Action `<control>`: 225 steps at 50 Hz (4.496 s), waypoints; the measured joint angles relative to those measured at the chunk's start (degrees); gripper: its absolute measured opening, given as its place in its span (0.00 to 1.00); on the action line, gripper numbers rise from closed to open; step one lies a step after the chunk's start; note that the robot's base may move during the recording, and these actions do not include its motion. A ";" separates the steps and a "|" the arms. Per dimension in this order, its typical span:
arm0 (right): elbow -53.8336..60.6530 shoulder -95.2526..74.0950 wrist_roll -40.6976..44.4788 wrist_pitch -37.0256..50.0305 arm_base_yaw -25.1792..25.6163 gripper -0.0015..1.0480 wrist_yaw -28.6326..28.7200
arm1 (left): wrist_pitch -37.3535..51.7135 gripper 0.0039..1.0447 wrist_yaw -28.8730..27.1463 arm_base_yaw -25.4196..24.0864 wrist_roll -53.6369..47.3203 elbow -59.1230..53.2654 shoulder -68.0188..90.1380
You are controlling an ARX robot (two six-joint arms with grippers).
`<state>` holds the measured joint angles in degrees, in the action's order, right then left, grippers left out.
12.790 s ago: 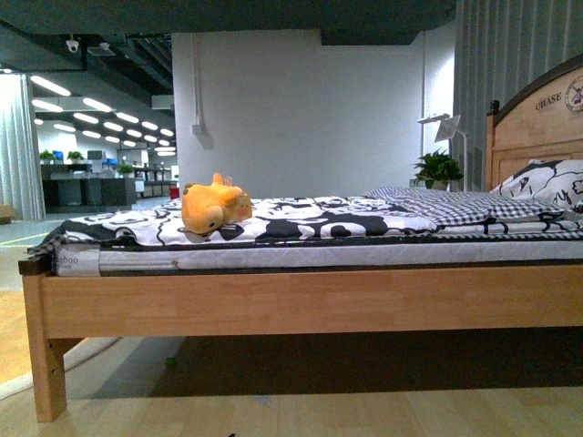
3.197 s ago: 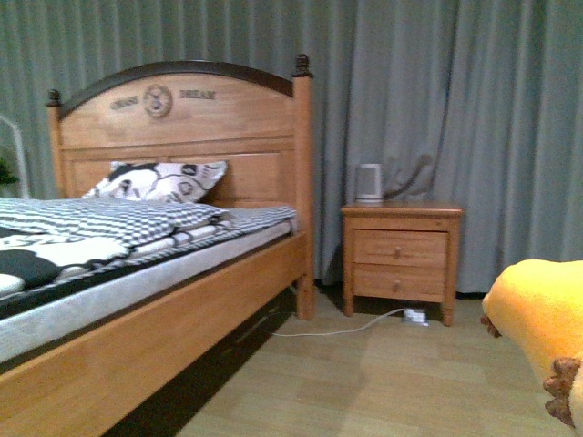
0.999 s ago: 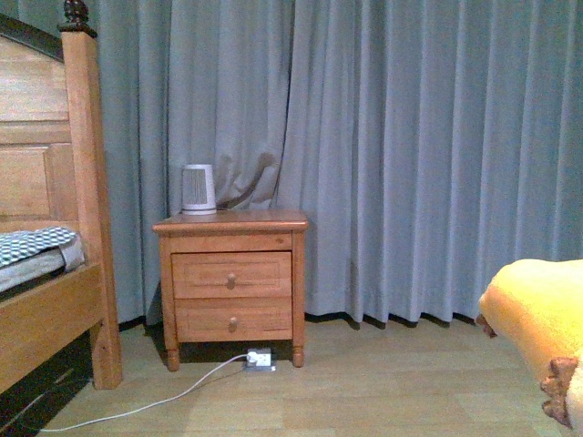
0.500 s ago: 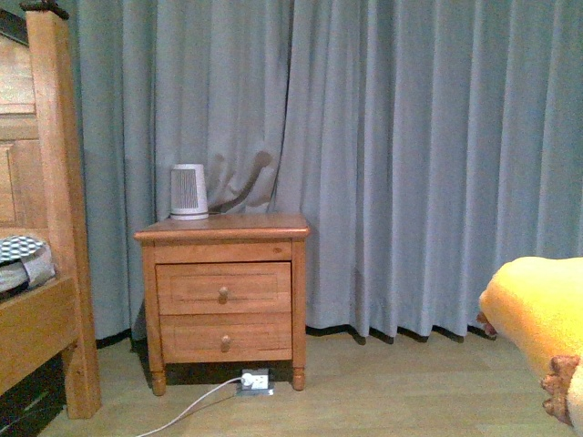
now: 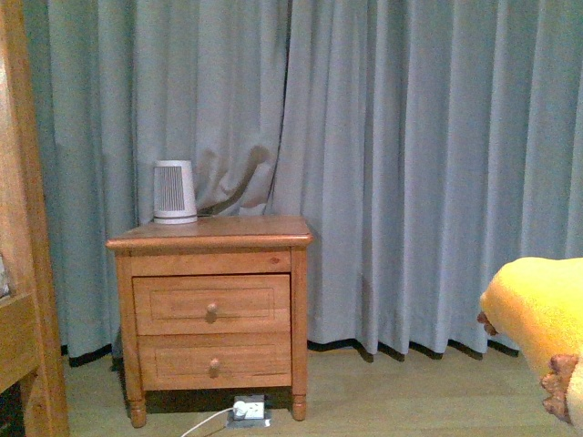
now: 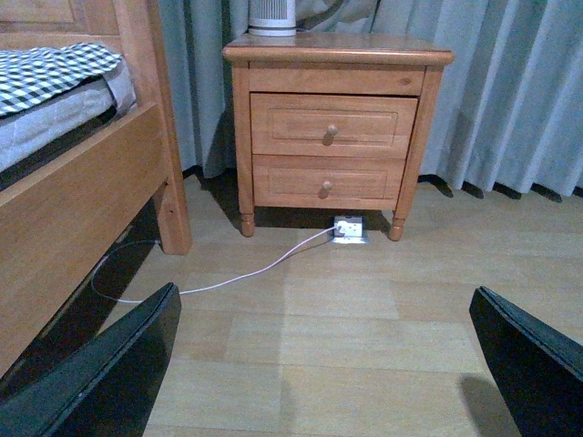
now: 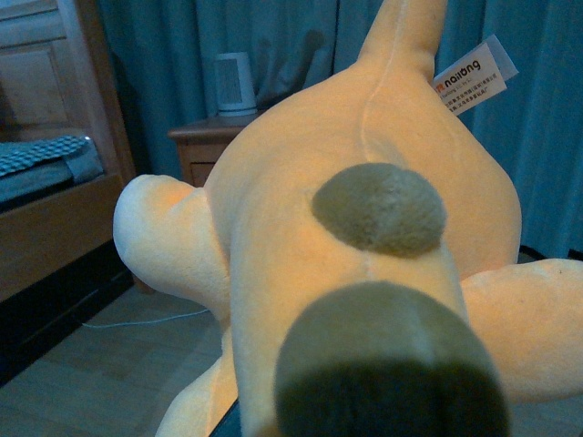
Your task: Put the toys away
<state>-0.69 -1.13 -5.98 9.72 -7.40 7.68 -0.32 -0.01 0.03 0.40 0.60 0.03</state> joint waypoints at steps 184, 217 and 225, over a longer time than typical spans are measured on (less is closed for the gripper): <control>0.00 0.07 0.00 -0.02 -0.04 0.09 0.02 | 0.00 0.94 0.02 0.02 -0.04 0.00 0.00; 0.00 0.04 0.02 -0.04 -0.04 0.09 0.04 | -0.02 0.94 -0.02 0.02 -0.02 0.00 0.02; 0.00 0.04 0.00 -0.04 -0.04 0.09 0.04 | 0.00 0.94 -0.02 0.02 -0.04 0.00 0.00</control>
<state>-0.69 -1.08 -5.98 9.67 -7.44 7.73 -0.32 -0.03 0.05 0.36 0.60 0.03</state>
